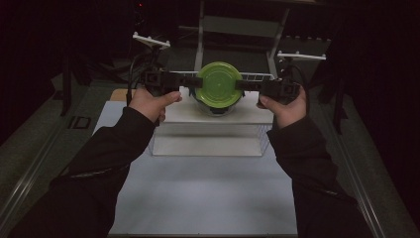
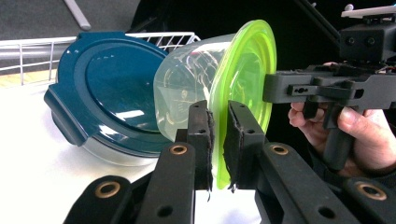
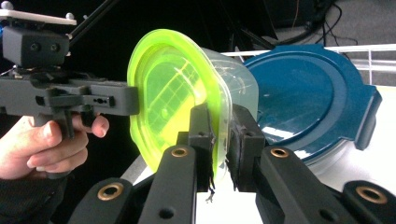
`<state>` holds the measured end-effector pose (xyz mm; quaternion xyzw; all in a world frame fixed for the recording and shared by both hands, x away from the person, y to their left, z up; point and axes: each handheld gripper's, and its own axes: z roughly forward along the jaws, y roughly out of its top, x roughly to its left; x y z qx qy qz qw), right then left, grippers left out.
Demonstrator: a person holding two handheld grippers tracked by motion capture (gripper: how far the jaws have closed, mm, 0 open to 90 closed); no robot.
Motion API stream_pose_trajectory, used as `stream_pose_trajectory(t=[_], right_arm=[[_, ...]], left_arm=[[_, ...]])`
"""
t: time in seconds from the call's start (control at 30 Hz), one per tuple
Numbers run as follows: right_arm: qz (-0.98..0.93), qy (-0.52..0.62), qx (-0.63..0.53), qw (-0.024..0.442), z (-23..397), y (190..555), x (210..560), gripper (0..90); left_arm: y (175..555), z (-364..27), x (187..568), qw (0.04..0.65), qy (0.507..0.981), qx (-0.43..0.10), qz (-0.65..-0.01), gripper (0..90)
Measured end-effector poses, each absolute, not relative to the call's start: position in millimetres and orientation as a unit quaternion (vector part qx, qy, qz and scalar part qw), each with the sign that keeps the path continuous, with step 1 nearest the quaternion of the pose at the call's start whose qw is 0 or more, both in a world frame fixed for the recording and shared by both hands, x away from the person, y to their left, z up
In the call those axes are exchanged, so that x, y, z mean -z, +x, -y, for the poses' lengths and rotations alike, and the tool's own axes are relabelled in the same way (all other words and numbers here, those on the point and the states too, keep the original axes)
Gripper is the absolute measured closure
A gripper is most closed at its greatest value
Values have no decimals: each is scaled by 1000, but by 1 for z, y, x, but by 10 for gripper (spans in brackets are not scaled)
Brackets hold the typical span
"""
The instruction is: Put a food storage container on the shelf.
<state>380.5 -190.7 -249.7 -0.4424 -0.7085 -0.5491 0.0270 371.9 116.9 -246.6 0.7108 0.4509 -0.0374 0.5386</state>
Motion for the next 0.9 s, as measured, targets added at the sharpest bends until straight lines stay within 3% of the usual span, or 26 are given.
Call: stream_pose_trajectory(t=[0.6,0.9], right_arm=[[708,-472,525,20,189,403,250,792],[703,-490,515,7,186,414,246,756]], left_arm=[[397,-112,255,533,704,47,-467,781],[410,-112,260,542,688,41,-481,727]])
